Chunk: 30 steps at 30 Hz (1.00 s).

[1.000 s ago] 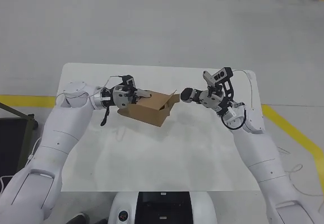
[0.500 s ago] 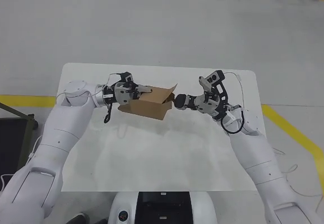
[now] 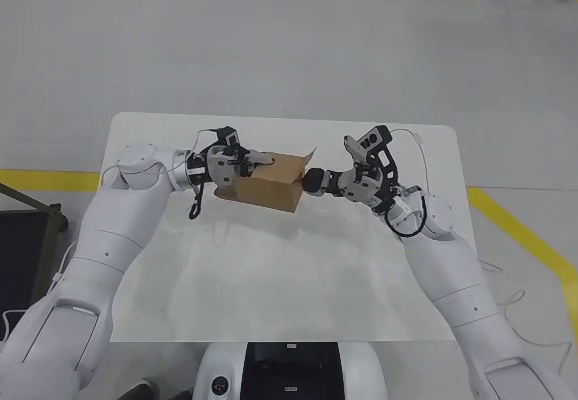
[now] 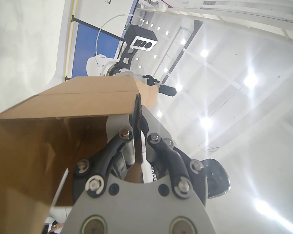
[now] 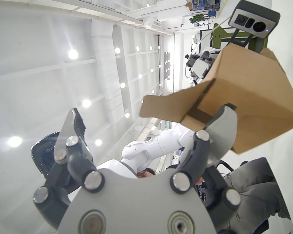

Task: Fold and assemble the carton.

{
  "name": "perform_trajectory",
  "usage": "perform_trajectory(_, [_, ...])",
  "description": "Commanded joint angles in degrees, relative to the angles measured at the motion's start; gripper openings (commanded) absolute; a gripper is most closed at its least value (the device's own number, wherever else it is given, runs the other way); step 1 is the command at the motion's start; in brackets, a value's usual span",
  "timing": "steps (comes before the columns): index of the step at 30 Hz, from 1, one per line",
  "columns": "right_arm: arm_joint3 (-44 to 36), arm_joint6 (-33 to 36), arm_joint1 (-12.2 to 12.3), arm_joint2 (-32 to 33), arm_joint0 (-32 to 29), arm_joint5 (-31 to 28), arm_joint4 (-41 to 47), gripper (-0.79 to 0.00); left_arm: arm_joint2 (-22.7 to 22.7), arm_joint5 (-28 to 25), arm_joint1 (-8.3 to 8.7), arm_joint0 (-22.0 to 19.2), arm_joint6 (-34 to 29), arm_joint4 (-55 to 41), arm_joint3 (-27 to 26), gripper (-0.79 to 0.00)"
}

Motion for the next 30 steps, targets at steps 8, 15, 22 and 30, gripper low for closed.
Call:
perform_trajectory(8, [-0.7,-1.2,-0.3,-0.5,0.0,-0.2,-1.1,0.000,-0.2,-0.1,0.08,0.4,0.4,0.0,-0.9,-0.785])
perform_trajectory(15, [-1.0,-1.3,-0.4,-0.6,-0.2,0.0,-1.1,0.000,-0.2,-0.1,0.11,0.5,0.5,0.0,-1.0,-0.785])
perform_trajectory(22, [-0.9,-1.5,-0.5,-0.6,-0.4,0.1,-1.1,0.000,0.0,-0.1,0.07,0.5,0.5,0.1,-1.2,-0.785])
perform_trajectory(30, [-0.8,-1.6,-0.5,0.2,-0.7,-0.3,-1.4,0.000,0.1,-0.9,0.14,0.5,1.4,1.5,-1.0,-0.785])
